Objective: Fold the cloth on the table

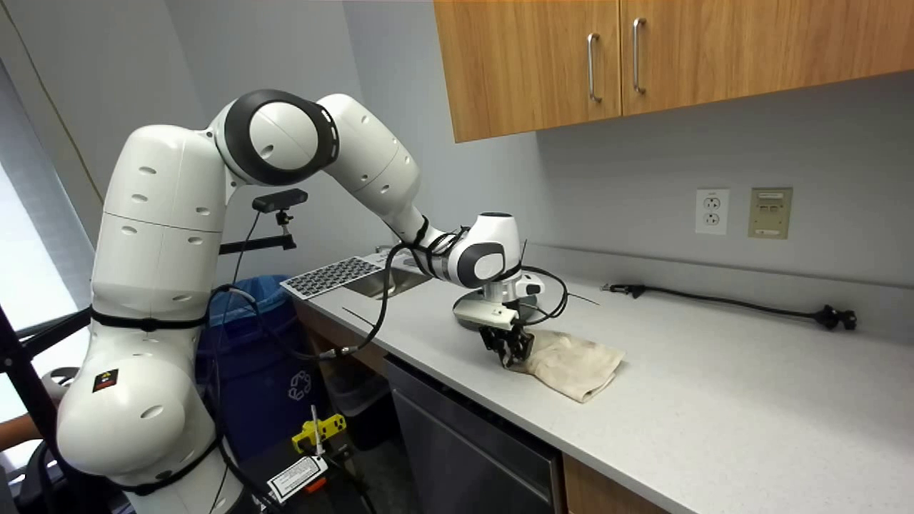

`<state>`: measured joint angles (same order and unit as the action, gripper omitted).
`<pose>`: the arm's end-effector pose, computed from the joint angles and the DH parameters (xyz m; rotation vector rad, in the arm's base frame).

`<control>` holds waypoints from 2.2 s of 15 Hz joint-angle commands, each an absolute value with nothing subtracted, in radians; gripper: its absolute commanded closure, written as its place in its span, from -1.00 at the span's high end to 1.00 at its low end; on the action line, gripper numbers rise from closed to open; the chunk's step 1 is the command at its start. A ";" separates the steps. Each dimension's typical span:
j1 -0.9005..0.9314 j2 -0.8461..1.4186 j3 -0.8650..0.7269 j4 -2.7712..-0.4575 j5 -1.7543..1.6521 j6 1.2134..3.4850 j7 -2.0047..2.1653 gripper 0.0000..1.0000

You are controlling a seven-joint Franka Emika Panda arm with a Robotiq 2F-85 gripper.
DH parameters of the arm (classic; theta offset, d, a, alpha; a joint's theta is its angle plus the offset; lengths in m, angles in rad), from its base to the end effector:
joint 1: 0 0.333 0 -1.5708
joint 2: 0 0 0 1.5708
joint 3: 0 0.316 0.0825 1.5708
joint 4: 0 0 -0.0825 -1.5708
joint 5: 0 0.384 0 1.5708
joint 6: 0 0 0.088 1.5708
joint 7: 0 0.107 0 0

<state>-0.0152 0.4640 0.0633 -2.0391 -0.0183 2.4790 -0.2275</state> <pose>0.5951 0.0282 0.2109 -3.0907 -0.4416 0.0334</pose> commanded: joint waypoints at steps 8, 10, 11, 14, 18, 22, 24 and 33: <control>-0.087 0.309 0.124 -2.020 0.248 2.127 -0.335 -0.94; -0.094 0.292 0.106 -2.006 0.298 2.084 -0.350 -0.94; -0.097 0.288 0.095 -2.005 0.315 2.087 -0.345 -0.94; -0.102 0.292 0.052 -2.016 0.308 2.161 -0.306 -0.94; -0.122 0.304 -0.001 -2.045 0.296 2.250 -0.269 -0.94; -0.143 0.309 -0.035 -2.071 0.295 2.316 -0.237 -0.94; -0.149 0.311 -0.043 -2.077 0.291 2.335 -0.222 -0.94; -0.141 0.303 -0.051 -2.107 0.258 2.343 -0.166 0.36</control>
<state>-0.1472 0.3186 -0.0503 -2.0858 0.2799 2.3216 -0.1938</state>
